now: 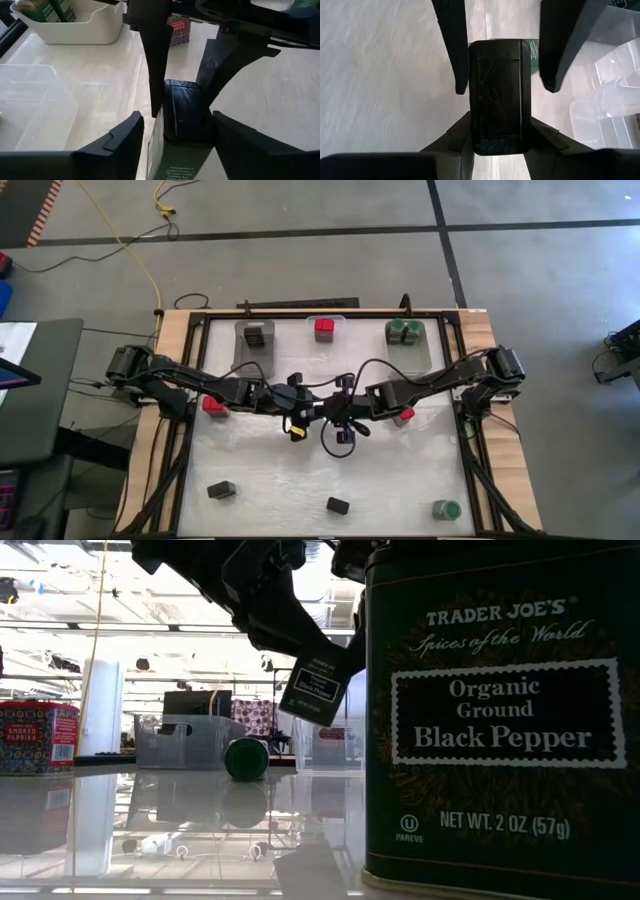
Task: Sort spices by type
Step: Put the black seasoning can into the black bin
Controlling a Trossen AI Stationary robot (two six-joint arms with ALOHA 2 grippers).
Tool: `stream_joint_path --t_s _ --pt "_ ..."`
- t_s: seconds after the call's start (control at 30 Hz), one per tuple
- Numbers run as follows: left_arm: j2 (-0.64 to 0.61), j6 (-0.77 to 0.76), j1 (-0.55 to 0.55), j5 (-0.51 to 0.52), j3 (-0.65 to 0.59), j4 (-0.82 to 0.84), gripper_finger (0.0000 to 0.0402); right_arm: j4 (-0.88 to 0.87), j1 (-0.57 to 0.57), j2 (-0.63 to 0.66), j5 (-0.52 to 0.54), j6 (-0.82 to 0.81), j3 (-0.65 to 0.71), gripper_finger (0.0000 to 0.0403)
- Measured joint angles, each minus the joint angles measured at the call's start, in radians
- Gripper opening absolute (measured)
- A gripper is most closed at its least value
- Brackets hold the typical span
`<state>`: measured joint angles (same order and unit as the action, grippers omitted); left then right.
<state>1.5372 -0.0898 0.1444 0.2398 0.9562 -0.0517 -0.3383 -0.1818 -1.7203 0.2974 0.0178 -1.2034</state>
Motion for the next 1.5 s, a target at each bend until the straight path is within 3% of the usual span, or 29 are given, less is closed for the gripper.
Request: stream_joint_path --t_s 0.4,1.13,1.5 --pt "0.0 0.004 0.0 -0.001 -0.001 0.002 0.0129 0.004 0.0 0.0 0.0 0.006 0.0 0.0159" --pt "0.0 0.014 0.0 0.0 -0.001 0.001 0.0134 0.004 0.001 0.0 -0.001 -0.018 0.0 0.0181" --pt "0.0 0.074 0.0 0.006 -0.002 0.021 0.0135 -0.056 0.003 0.002 0.005 0.007 0.0 0.0281"
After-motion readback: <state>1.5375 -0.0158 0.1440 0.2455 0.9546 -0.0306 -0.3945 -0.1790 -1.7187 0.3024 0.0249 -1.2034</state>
